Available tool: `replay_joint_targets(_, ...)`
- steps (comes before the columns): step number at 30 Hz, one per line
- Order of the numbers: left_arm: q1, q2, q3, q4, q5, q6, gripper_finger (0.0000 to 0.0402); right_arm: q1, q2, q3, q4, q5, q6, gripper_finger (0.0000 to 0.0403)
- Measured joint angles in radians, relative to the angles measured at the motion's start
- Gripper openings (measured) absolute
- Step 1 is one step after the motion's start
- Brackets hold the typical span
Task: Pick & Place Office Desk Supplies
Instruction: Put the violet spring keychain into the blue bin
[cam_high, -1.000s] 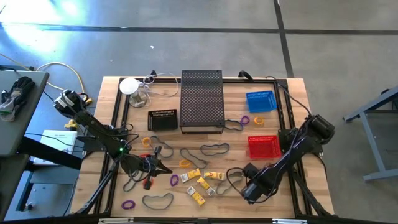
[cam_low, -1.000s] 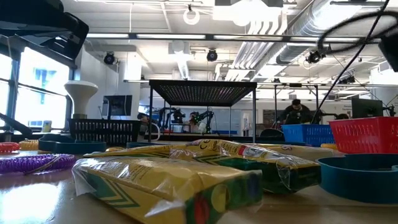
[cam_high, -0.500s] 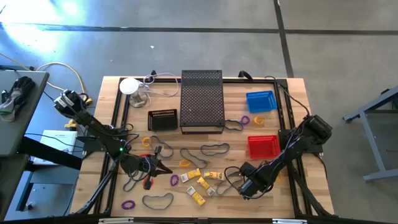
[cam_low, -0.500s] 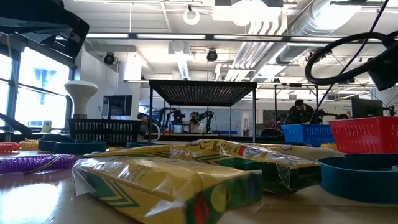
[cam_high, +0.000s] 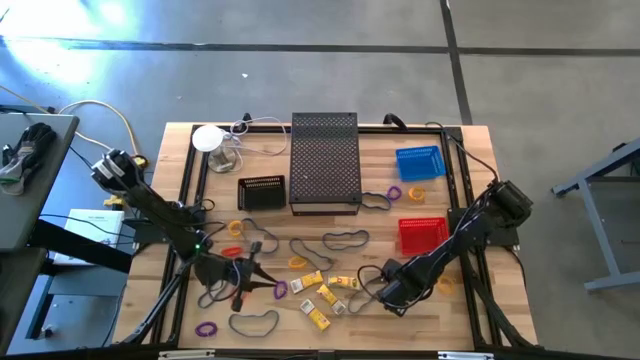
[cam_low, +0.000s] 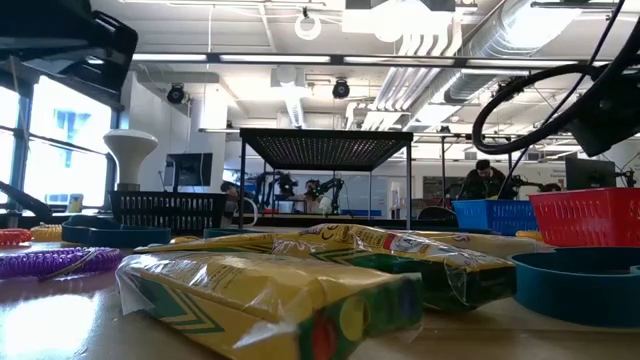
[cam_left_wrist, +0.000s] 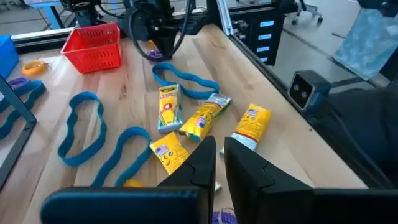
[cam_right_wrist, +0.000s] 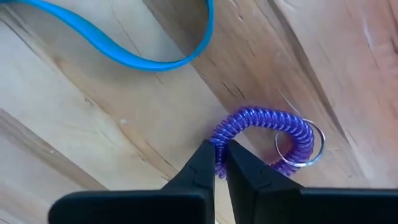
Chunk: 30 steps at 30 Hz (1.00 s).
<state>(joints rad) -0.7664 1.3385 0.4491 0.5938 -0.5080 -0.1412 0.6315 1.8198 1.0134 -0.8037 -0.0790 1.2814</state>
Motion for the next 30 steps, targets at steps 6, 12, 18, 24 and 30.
replay_joint_targets(6, 0.008, 0.018, 0.000, 0.036, 0.000, -0.085, 0.0031, 0.025, 0.000, 0.000, 0.004, 0.031, -0.018, 0.0006)
replay_joint_targets(12, 0.008, 0.018, 0.000, 0.087, 0.034, -0.126, 0.0031, 0.104, 0.004, 0.060, -0.033, 0.114, -0.027, 0.0005)
replay_joint_targets(18, 0.006, 0.018, 0.000, 0.128, 0.075, -0.148, 0.0031, 0.139, 0.000, 0.250, -0.185, 0.189, -0.030, 0.0004)
replay_joint_targets(24, -0.005, 0.018, 0.000, 0.143, 0.075, -0.164, 0.0031, 0.157, 0.000, 0.426, -0.375, 0.361, -0.075, 0.0004)
replay_joint_targets(30, 0.010, 0.018, 0.000, 0.184, 0.067, -0.141, 0.0031, 0.071, -0.007, 0.541, -0.759, 0.497, 0.022, 0.0004)
